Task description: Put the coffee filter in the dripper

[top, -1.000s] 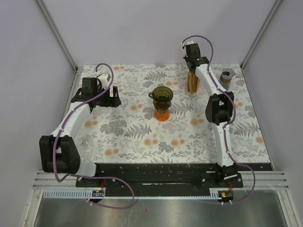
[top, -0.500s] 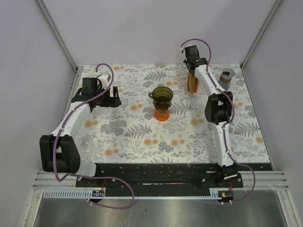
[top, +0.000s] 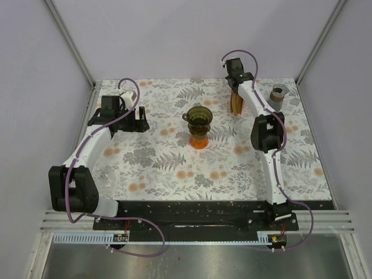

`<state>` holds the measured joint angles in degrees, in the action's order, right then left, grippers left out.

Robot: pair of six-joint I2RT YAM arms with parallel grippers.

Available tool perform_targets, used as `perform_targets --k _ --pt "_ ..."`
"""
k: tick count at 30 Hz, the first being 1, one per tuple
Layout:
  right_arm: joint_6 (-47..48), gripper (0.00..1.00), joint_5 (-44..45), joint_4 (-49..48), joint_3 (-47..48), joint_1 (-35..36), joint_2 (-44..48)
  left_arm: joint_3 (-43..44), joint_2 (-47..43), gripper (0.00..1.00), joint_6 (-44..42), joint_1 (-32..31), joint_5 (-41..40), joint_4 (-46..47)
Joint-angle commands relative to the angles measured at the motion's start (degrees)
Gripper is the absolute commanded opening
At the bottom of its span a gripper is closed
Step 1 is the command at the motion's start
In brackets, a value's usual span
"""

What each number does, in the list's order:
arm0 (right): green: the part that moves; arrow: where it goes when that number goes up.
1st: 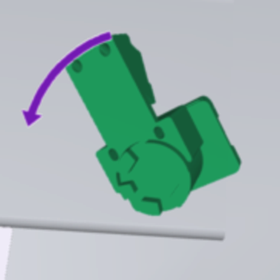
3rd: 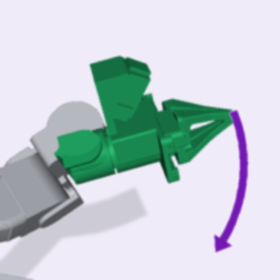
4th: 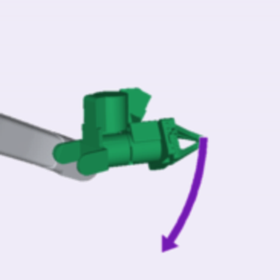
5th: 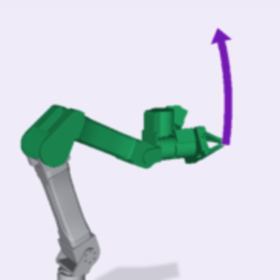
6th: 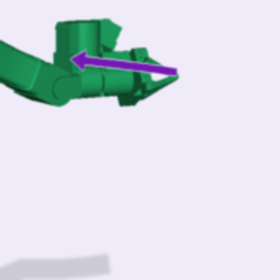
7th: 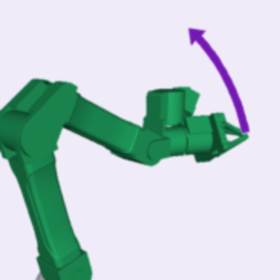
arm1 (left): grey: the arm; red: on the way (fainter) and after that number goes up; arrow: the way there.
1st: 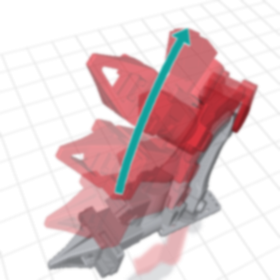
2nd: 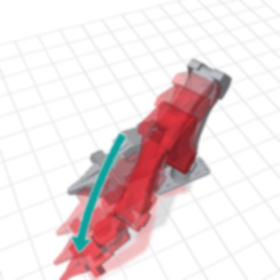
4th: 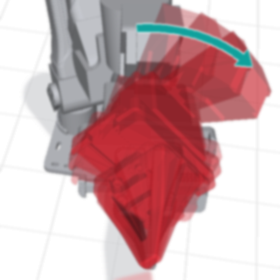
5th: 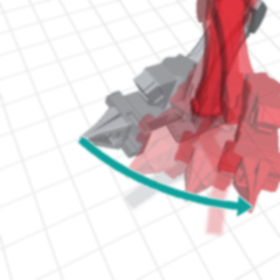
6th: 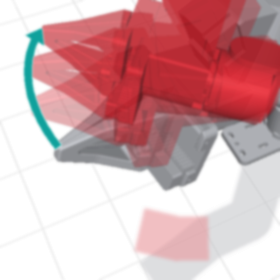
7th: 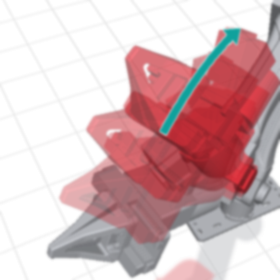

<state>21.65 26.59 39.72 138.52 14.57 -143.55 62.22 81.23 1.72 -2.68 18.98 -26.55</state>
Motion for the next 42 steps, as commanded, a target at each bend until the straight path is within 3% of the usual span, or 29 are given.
perform_targets --k 1,5,9,33,42 --pt "-0.38 0.18 2.41 -0.18 0.96 -0.42 -1.65 2.21 -1.34 0.87 -0.22 0.39 0.97 1.41" --pt "-0.91 0.16 2.06 0.09 0.88 -0.86 -1.91 2.38 -1.08 0.87 -0.22 0.31 1.41 1.15" --pt "-2.75 0.00 2.41 0.79 1.05 -0.86 -1.30 2.38 -1.16 0.87 -0.31 0.30 1.58 1.14" --pt "-14.97 0.00 -8.74 3.51 -6.51 -0.86 19.17 1.50 -5.03 0.87 -0.75 0.39 3.69 1.14" --pt "-21.28 0.00 -20.85 15.80 -2.74 -0.86 29.28 6.94 -5.47 0.85 -3.82 0.30 4.30 -3.77"
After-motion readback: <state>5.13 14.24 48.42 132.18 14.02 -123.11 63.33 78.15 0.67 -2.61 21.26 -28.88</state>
